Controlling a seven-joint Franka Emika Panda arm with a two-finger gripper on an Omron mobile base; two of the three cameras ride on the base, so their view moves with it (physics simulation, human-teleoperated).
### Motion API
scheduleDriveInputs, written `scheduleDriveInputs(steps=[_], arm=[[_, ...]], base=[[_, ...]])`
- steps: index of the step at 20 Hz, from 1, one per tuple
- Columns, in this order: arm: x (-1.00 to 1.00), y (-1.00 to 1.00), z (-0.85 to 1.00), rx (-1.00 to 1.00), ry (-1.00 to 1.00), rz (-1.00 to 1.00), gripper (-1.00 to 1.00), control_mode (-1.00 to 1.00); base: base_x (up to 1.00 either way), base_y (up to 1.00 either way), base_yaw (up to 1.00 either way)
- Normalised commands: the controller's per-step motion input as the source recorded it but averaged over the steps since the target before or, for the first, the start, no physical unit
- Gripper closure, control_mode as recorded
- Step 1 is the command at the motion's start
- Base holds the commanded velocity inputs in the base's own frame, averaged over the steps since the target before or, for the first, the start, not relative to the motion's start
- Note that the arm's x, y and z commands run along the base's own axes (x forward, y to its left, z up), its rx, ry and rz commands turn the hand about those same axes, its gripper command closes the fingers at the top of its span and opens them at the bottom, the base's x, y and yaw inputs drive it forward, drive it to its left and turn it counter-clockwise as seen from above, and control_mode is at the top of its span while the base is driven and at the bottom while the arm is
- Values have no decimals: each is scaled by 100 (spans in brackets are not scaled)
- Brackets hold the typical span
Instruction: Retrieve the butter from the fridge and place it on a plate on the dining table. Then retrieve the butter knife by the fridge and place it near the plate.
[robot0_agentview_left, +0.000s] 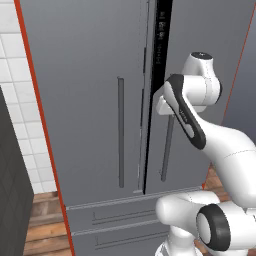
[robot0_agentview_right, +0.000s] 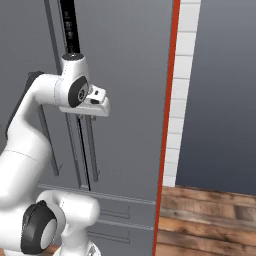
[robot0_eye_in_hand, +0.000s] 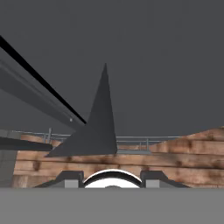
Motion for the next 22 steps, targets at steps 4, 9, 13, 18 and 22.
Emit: scheduleDriveInputs(steps=[4, 9, 13, 18, 22], arm=[[0, 6, 0, -1, 0, 0, -100, -100], [-5, 0, -32, 0, -7, 0, -100, -100], [-29, 0, -49, 0, -20, 0, -100, -100], [-4, 1, -53, 0, -10, 0, -100, -100], [20, 4, -23, 1, 0, -1, -100, -100]], base=[[0, 0, 0], [0, 0, 0], [0, 0, 0], [0, 0, 0], [0, 0, 0]])
